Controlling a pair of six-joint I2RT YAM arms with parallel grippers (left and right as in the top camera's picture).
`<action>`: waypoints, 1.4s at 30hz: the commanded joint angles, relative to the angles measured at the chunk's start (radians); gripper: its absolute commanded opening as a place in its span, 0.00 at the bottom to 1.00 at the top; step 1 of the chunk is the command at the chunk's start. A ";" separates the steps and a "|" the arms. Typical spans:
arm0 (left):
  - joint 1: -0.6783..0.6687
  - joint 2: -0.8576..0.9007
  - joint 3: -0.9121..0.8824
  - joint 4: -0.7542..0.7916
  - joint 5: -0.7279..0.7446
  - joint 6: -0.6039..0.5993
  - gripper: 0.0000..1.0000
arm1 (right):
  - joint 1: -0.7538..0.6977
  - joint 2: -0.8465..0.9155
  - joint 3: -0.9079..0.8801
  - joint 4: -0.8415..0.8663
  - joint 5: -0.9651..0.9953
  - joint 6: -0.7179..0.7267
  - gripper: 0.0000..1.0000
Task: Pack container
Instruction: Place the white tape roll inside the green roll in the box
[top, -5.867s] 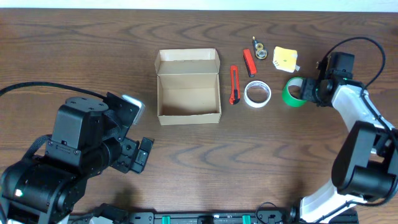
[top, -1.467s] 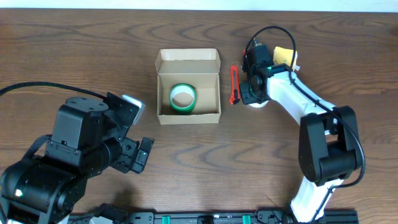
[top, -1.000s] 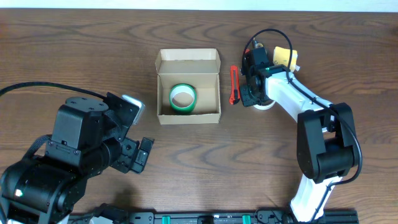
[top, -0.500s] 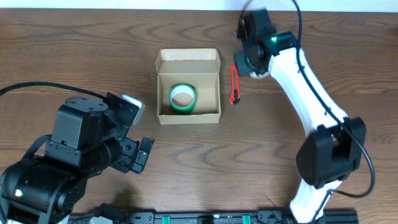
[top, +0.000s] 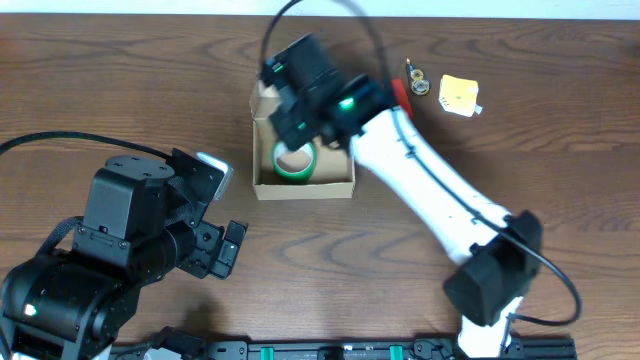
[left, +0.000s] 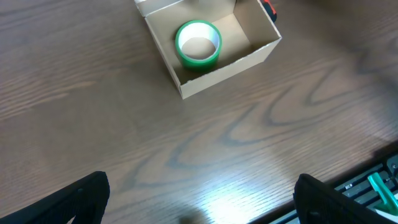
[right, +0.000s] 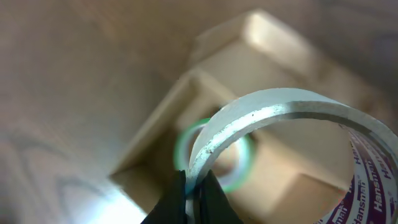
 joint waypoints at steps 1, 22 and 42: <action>0.003 -0.001 0.002 -0.003 0.003 0.018 0.95 | 0.026 0.054 0.001 -0.007 0.000 0.061 0.01; 0.003 -0.001 0.002 -0.003 0.003 0.018 0.95 | 0.040 0.194 0.000 -0.002 -0.023 0.093 0.01; 0.003 -0.001 0.002 -0.003 0.003 0.018 0.95 | 0.032 0.134 0.064 -0.019 -0.037 0.079 0.41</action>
